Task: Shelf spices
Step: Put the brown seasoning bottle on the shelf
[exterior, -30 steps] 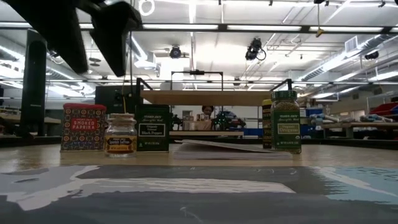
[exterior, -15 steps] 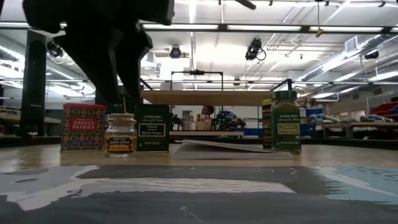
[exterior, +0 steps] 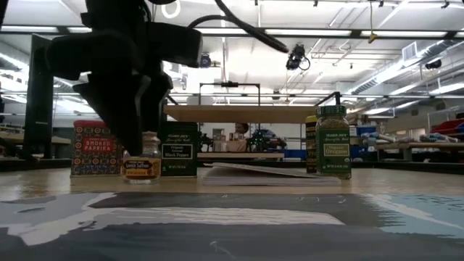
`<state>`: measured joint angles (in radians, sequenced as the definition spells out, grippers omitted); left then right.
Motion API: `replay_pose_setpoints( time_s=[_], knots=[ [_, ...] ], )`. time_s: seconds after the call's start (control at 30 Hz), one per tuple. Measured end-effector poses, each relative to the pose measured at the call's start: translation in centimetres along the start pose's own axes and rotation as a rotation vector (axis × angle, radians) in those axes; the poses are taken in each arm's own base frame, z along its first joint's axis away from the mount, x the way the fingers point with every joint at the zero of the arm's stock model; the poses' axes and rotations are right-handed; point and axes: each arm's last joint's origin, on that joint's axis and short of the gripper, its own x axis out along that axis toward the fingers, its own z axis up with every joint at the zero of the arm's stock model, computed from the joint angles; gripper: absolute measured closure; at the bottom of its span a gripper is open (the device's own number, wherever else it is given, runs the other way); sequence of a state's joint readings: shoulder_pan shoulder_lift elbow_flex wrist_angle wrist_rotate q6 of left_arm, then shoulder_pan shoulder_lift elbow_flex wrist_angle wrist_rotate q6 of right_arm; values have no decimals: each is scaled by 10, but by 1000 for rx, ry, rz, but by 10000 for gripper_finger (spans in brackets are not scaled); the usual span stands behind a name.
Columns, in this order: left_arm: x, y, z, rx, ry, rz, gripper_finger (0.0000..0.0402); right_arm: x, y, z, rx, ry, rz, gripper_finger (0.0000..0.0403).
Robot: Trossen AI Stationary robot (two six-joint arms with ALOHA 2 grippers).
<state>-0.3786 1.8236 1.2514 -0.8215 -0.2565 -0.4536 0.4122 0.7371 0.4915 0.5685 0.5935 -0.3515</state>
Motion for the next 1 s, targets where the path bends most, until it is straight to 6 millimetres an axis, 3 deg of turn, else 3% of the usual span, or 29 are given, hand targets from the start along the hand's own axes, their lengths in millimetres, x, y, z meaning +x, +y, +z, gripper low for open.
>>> replay_pose_setpoints(
  time_s=[0.23, 0.53, 0.8, 1.0],
  knots=[
    [1, 1, 1, 8, 6, -25, 100, 0, 0, 0, -1, 0, 0, 123],
    [0, 2, 2, 6, 0, -23, 244, 0, 0, 0, -1, 0, 0, 124],
    [-10, 4, 2, 33, 16, -38, 269, 0, 0, 0, 1, -2, -1, 126],
    [-43, 14, 3, 9, -30, -56, 273, 0, 0, 0, -7, -4, -1, 126]
  ],
)
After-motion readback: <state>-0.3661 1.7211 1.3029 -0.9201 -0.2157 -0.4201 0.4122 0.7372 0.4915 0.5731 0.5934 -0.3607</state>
